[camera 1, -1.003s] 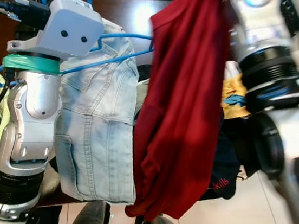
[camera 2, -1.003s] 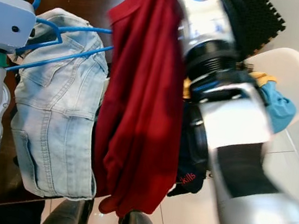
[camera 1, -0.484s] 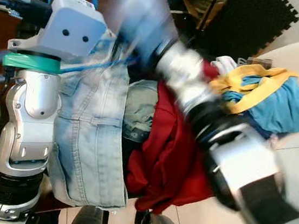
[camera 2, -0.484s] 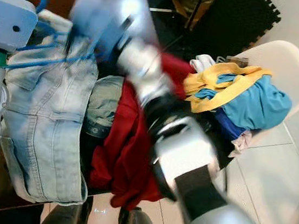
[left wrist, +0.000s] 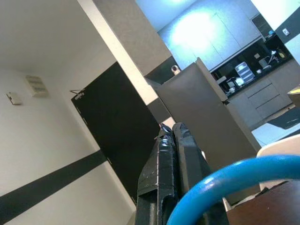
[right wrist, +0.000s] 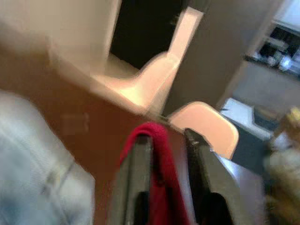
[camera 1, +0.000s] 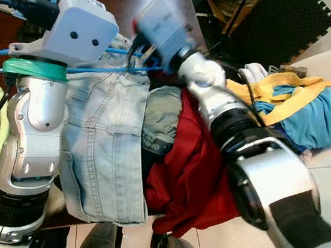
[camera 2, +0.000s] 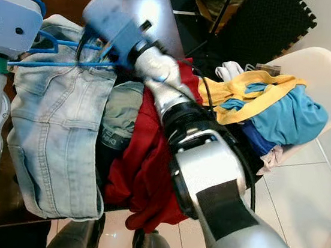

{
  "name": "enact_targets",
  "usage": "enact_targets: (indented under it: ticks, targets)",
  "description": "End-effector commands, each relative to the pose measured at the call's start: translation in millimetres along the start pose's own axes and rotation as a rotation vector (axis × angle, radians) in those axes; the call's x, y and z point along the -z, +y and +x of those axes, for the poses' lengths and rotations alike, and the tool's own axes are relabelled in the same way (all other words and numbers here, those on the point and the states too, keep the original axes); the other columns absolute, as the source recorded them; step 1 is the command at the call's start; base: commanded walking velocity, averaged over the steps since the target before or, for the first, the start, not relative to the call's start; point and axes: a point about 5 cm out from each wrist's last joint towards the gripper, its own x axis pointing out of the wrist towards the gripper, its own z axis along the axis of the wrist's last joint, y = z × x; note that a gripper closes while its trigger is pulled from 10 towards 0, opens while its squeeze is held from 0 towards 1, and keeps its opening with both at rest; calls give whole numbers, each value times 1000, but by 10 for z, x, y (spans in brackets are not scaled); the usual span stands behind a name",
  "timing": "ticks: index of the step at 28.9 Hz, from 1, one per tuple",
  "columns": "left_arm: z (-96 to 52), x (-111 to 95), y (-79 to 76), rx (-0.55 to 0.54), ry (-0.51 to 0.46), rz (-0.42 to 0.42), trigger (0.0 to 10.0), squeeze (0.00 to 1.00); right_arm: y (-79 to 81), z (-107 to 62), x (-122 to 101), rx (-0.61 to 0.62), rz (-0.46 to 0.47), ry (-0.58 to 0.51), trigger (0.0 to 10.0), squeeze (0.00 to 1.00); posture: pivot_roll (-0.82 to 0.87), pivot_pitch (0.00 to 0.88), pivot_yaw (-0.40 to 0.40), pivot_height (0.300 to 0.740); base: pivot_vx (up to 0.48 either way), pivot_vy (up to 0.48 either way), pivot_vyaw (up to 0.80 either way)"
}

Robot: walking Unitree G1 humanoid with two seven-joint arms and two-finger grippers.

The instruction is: Hang hanger

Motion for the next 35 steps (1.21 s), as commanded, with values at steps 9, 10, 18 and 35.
enact_targets:
  ticks: [9,10,18,35]
  targets:
    - [-3,-41,23,-14,-13,-13,10000,0,-339,-225,-389,-158,603,-402,10000,0,152,164,-4,733,0,0,0]
    - [-3,-41,23,-14,-13,-13,10000,0,-339,-225,-389,-158,603,-402,10000,0,152,164,-4,733,0,0,0]
    - [80,-28,27,-23,-28,-31,10000,0,56,-648,-47,-418,292,-159,10000,0,119,138,25,733,0,0,0]
    - [70,-43,-15,-26,-31,-38,10000,0,-639,-711,-24,-518,-812,440,10000,0,119,140,15,733,0,0,0]
